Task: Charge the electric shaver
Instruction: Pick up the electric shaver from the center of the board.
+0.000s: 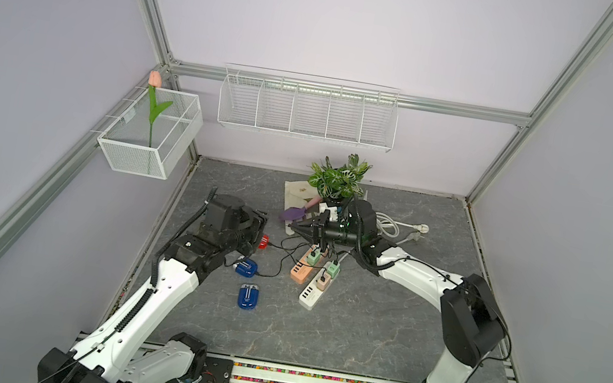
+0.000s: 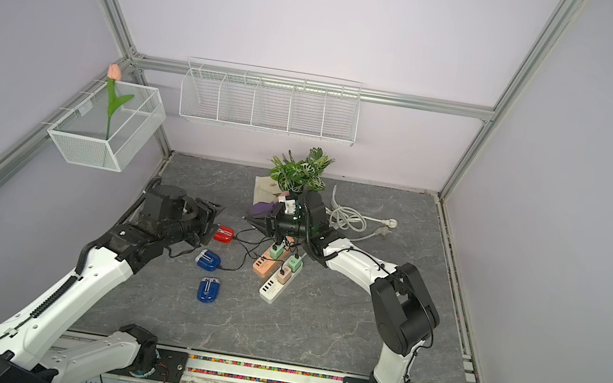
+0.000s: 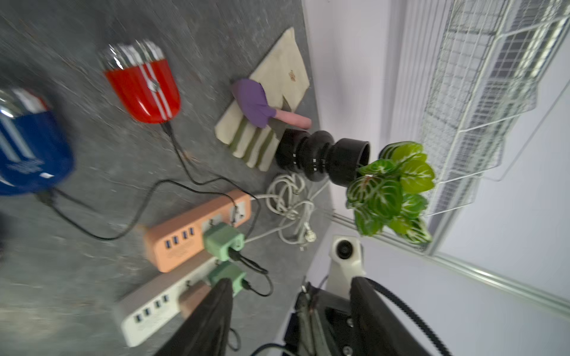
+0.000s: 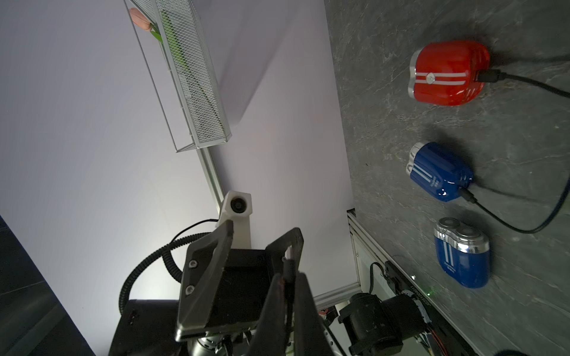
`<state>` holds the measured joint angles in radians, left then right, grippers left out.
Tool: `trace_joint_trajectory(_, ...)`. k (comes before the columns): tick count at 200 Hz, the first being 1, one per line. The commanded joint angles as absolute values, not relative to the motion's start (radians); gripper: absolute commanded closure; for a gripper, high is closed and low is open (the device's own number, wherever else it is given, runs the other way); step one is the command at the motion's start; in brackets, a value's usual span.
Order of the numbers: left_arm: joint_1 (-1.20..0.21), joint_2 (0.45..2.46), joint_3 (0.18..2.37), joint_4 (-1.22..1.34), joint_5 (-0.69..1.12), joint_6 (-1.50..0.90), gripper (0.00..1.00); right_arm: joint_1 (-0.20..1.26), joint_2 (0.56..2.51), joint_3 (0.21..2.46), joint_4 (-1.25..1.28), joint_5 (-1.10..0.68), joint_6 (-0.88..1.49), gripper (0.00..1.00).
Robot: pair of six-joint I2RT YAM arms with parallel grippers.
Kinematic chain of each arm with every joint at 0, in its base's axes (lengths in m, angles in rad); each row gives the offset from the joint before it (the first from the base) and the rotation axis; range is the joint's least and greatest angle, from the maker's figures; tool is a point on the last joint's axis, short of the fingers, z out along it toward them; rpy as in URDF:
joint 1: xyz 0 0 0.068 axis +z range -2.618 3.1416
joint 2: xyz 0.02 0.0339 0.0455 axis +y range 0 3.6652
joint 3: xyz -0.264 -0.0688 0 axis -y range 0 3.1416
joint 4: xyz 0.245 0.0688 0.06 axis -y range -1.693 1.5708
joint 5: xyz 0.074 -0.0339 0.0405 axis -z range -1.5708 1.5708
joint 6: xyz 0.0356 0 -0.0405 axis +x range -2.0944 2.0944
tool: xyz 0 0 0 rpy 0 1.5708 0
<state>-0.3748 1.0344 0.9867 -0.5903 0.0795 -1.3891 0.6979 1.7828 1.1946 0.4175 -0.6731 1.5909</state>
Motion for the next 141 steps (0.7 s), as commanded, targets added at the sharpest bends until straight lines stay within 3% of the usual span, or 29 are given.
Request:
trace_joint_trajectory(1,-0.37,1.066,1.017,-0.923,-0.004,-1.094,0.34,0.687,1.705,1.147,0.408,-0.711,1.47,0.93)
trace_joint_trajectory(60,-0.376,1.195,0.849,-0.973,0.144,-0.801,0.21,0.656,1.628,1.095,0.305,-0.733,1.351,0.93)
trace_joint_trajectory(141,-0.513,1.425,0.813,-0.904,0.004,-0.658,0.23,0.647,1.645,1.095,0.356,-0.738,1.388,0.93)
